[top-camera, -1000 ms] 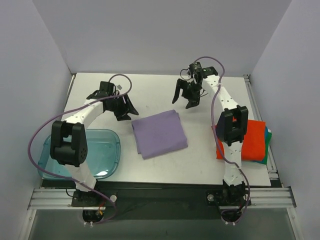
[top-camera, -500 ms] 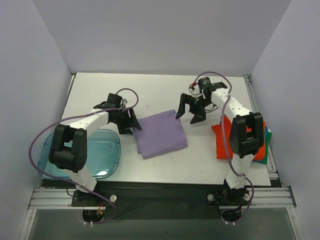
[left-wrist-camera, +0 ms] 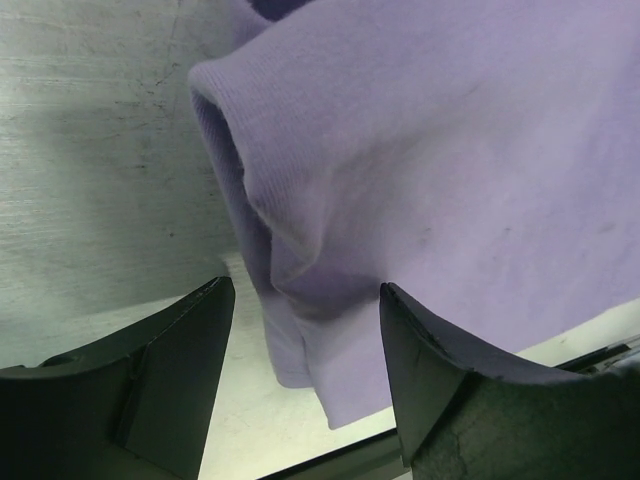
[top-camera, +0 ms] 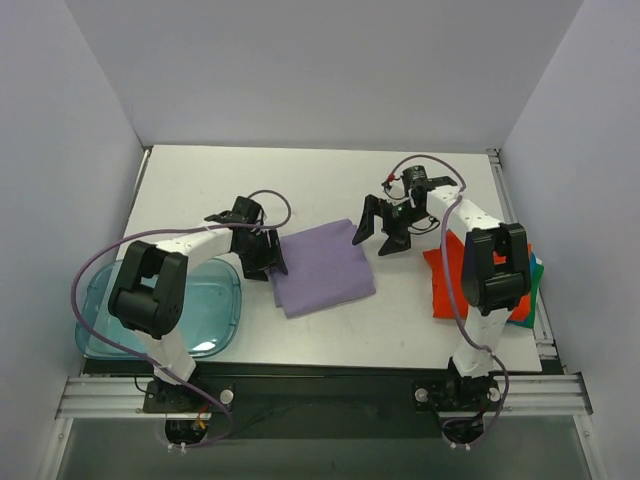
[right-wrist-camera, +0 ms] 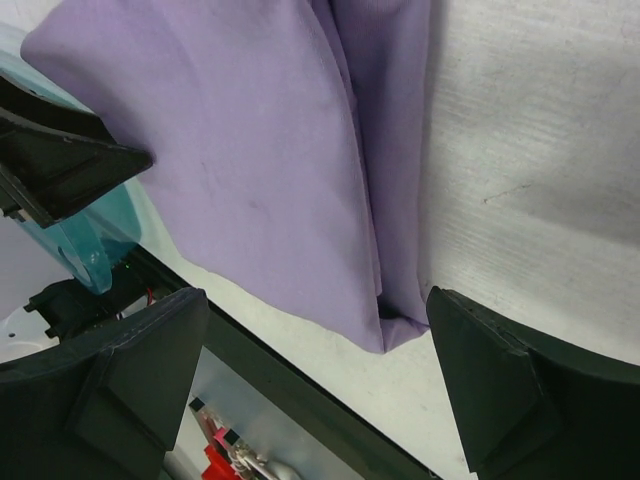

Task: Fold and stack the t-shirts
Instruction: Put the neatly folded tshirt into the corner of the board with the right arm

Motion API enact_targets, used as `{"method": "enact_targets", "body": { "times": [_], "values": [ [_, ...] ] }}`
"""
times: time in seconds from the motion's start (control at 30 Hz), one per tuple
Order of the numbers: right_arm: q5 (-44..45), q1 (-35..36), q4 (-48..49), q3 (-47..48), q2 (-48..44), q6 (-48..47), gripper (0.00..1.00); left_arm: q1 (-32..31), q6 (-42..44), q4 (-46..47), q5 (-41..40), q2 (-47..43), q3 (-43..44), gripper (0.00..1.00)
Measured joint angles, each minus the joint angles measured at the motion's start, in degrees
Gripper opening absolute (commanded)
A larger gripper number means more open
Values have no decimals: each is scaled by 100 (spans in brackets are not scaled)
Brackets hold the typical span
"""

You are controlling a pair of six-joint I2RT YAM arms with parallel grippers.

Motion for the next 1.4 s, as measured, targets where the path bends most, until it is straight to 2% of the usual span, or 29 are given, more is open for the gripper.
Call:
{"method": "enact_targets", "body": {
  "times": [0.1, 0.27, 0.5, 0.53, 0.7, 1.0, 1.23, 1.33, 1.4],
  "values": [
    [-70, -35, 70, 0, 107, -44, 96, -52, 4, -50, -63, 107, 2, 68],
    [-105, -66, 101, 0, 321, -59, 96, -59, 4, -20, -94, 133, 2, 56],
    [-236, -107, 310, -37, 660, -63, 95, -81, -17, 155, 61, 208, -83, 34],
    [-264, -107, 356, -39, 732, -68, 95, -83, -24, 192, 133, 234, -90, 28],
    [-638, -116, 531, -114, 920, -42, 95, -83, -46, 452, 431, 317, -177, 14],
    [-1003, 98, 765, -212, 979, -15, 94, -83, -46, 732, 776, 376, -264, 14],
    [-1161, 507, 953, -219, 1058, 122, 87, -83, -44, 822, 929, 433, -264, 14],
    [-1244, 612, 1001, -210, 1110, 205, 79, -83, -44, 848, 968, 446, -264, 14],
    [-1244, 662, 1023, -205, 1143, 245, 67, -83, -44, 861, 990, 455, -264, 14]
  ]
}}
